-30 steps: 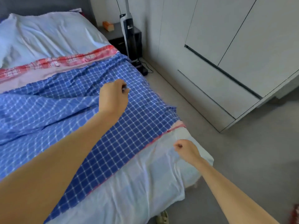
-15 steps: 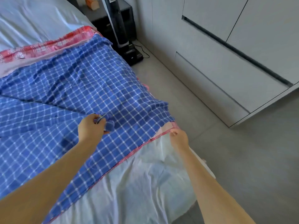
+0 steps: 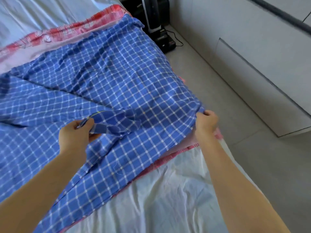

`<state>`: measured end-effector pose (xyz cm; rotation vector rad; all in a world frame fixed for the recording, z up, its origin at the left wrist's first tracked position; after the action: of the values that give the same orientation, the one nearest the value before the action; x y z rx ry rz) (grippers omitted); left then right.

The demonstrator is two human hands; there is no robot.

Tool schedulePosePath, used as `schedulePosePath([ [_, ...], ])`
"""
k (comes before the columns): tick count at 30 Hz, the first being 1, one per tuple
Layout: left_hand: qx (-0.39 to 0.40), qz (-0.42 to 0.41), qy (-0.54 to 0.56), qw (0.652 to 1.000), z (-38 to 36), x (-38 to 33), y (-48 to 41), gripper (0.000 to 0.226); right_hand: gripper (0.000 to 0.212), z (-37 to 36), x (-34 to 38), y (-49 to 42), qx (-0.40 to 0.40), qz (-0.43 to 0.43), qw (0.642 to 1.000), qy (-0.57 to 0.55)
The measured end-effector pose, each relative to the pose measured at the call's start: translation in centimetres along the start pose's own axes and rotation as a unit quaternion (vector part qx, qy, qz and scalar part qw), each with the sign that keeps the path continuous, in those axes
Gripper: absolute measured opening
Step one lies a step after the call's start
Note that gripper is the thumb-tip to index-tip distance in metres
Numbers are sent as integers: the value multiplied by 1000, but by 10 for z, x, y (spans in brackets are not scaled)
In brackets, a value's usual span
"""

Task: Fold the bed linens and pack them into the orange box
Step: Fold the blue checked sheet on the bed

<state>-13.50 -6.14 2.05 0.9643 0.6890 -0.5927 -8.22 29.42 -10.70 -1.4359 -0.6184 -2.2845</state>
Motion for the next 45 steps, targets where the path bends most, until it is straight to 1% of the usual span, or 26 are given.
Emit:
schedulePosePath([
  [1, -9, 20, 44, 999, 13, 0, -8, 13, 13, -4, 27, 18, -18, 145, 989, 17],
  [2, -22, 34, 84, 996, 26, -1, -15, 15, 8, -11, 54, 47, -8, 288, 957, 25],
  [3, -39, 40, 118, 991, 42, -3, -21, 18, 7, -22, 72, 83, 29, 406, 912, 42],
  [4, -60, 39, 142, 987, 61, -6, -25, 20, 6, -34, 80, 123, 87, 492, 863, 79],
  [5, -79, 32, 158, 984, 78, -9, -29, 21, 13, -47, 76, 158, 155, 539, 816, 141],
  [6, -95, 24, 171, 980, 95, -11, -33, 22, 27, -59, 63, 187, 216, 557, 774, 209],
  [8, -122, 15, 193, 974, 134, -11, -43, 21, 47, -80, 24, 223, 337, 523, 716, 317],
  [10, -135, 19, 192, 972, 165, -4, -55, 14, 51, -88, -8, 237, 373, 505, 672, 394],
  [12, -135, 30, 183, 973, 192, 6, -65, 16, 53, -91, -20, 244, 378, 483, 652, 446],
  [14, -141, 41, 174, 974, 213, 18, -71, 22, 52, -93, -22, 253, 378, 463, 649, 471],
  [18, -137, 55, 168, 975, 237, 39, -73, 16, 65, -111, -21, 287, 397, 484, 617, 477],
  [20, -128, 61, 172, 975, 240, 46, -72, 14, 70, -121, -23, 299, 401, 471, 626, 475],
  [22, -124, 66, 177, 974, 243, 50, -70, 14, 68, -131, -29, 309, 406, 443, 646, 470],
  [24, -119, 72, 178, 974, 248, 57, -68, 16, 65, -138, -31, 317, 428, 403, 645, 489],
  [26, -105, 74, 179, 975, 253, 61, -65, 14, 53, -142, -28, 321, 418, 391, 632, 522],
  [27, -97, 73, 179, 976, 255, 61, -63, 13, 45, -143, -23, 321, 400, 390, 646, 520],
  [29, -82, 68, 179, 978, 260, 60, -60, 15, 37, -138, -6, 319, 374, 388, 684, 492],
  [31, -75, 66, 182, 978, 270, 57, -56, 17, 17, -127, 9, 313, 359, 345, 731, 466],
  [32, -74, 63, 187, 978, 278, 53, -51, 18, 8, -118, 18, 308, 330, 332, 761, 450],
  [33, -72, 57, 190, 978, 285, 47, -46, 18, 9, -108, 28, 305, 302, 331, 795, 408],
  [35, -64, 26, 182, 981, 305, 29, -31, 19, 15, -84, 63, 306, 245, 355, 849, 306],
  [36, -60, 7, 171, 983, 316, 17, -23, 19, 14, -73, 86, 309, 224, 381, 858, 260],
  [37, -56, -12, 159, 986, 325, 7, -16, 21, 14, -64, 105, 312, 213, 400, 863, 225],
  [39, -48, -56, 140, 987, 349, -23, 7, 26, 15, -47, 157, 330, 224, 433, 855, 178],
  [42, -43, -136, 101, 985, 382, -78, 44, 27, 13, -32, 232, 364, 263, 461, 839, 125],
  [45, -31, -223, 79, 971, 418, -141, 86, 28, 36, -21, 313, 408, 314, 459, 830, 40],
])
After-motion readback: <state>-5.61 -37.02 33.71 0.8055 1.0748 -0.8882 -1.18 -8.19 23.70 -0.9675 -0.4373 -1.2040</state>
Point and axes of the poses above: each hand's wrist, its own y-axis away from the middle knuckle, its own z-axis out of the back of the hand, x = y × z, the point moved 5 cm from there along -y, towards the middle knuckle, and after that the axes turned 14 degrees about z, right-handed, at the moved point
